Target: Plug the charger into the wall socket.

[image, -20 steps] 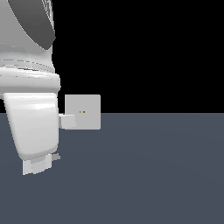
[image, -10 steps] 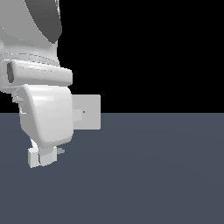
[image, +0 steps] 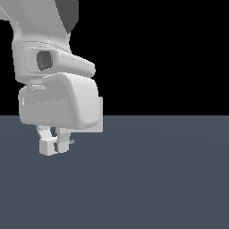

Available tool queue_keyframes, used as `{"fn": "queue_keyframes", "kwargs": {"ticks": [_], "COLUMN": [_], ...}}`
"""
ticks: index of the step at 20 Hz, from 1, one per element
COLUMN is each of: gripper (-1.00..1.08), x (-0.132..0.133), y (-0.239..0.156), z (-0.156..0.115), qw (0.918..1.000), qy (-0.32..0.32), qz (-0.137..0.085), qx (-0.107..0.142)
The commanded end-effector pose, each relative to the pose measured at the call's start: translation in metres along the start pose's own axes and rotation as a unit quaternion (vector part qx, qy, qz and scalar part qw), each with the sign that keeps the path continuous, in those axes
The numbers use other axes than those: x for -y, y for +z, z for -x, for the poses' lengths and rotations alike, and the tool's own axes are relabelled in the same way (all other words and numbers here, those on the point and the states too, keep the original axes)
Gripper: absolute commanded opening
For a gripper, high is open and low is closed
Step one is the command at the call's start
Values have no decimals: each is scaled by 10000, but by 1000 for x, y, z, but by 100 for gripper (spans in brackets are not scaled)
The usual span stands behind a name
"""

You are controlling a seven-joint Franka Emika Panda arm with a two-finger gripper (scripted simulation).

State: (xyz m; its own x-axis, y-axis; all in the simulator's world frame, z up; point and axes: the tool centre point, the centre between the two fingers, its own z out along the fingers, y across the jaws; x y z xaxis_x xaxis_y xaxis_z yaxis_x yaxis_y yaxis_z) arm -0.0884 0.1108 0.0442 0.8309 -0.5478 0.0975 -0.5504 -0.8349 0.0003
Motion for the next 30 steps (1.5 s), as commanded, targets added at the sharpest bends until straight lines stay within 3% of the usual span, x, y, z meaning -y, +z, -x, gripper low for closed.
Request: {"fn": "queue_keyframes", "kwargs": {"ticks": [1,9,18,30], "gripper": [-100,-100,-100,-100], "x": [-2,-5,-4,-2], "y": [-6,-22,-39,-51], "z": [-5,-21,-38,-49], "qw": [9995,9922,9757,9592], "qy": [-311,-1238,-2179,-2814], "qz": [-29,-118,-211,-274], "qx": [-4,-7,-2,9]}}
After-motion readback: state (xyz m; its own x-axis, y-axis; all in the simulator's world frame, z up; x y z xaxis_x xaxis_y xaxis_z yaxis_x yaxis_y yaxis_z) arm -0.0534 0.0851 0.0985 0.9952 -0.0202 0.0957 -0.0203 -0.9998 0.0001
